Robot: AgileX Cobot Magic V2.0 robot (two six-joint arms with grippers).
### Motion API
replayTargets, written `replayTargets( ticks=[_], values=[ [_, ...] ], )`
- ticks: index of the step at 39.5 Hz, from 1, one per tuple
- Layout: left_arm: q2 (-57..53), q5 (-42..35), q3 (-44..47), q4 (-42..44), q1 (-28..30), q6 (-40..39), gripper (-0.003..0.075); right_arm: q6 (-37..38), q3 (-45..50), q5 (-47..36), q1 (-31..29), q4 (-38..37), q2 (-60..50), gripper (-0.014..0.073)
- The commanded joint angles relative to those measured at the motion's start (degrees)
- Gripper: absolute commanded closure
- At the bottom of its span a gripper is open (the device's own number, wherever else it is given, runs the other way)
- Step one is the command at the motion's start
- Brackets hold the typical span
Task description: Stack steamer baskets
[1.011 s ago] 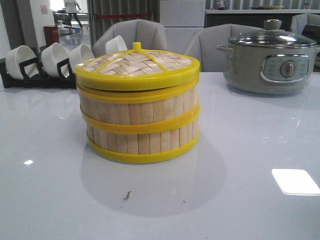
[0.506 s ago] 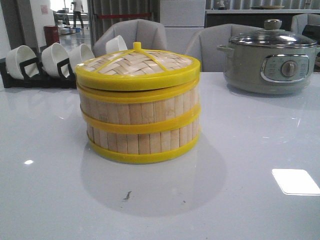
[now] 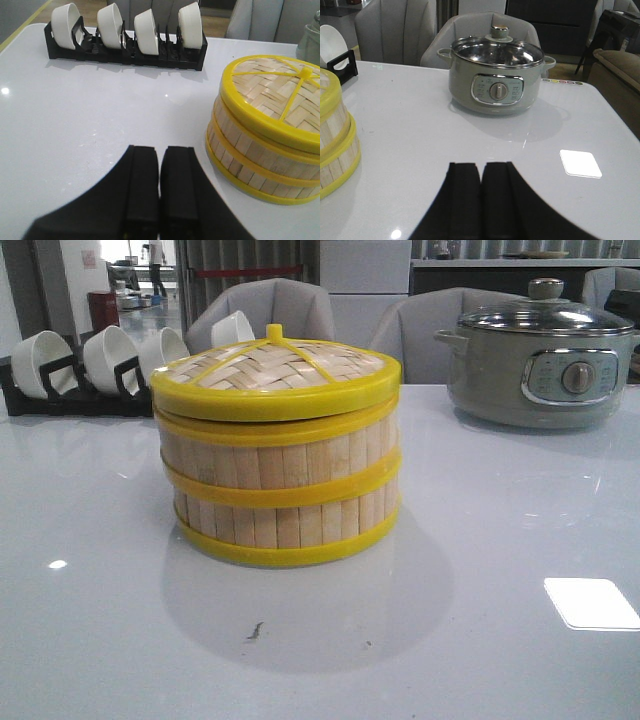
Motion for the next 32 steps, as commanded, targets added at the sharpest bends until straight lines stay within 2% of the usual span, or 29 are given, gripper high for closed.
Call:
replayTargets(
  ticks=[1,8,13,18,32],
  values=[
    [0.27,-4.77,-1.69,-0.34,0.00,-0.41,0.0634,-0.54,-1.64,-5.18,-0.32,-0.63,0.37,0.0547],
    [0.27,-4.77,-1.69,-0.06,0.00,-0.41,0.0634,-0.54,-1.64,-5.18,-0.32,-0.63,0.37,0.0547],
    [-0.94,-7.78,-1.69,5.93,0.00,-0.41,0.0634,-0.54,-1.64,-5.18,-0.32,-0.63,0.37,0.0547],
    [-4.78,-8.89,-1.28,6.72,0.00,-0.41,0.0634,-0.54,-1.64,-5.18,-0.32,-0.63,0.37,0.0547],
    [-21.61,-9.42,12.78,6.36,0.09,-0.41,0.0634,-0.54,-1.64,-5.18,-0.32,-0.63,0.37,0.0547]
  ],
)
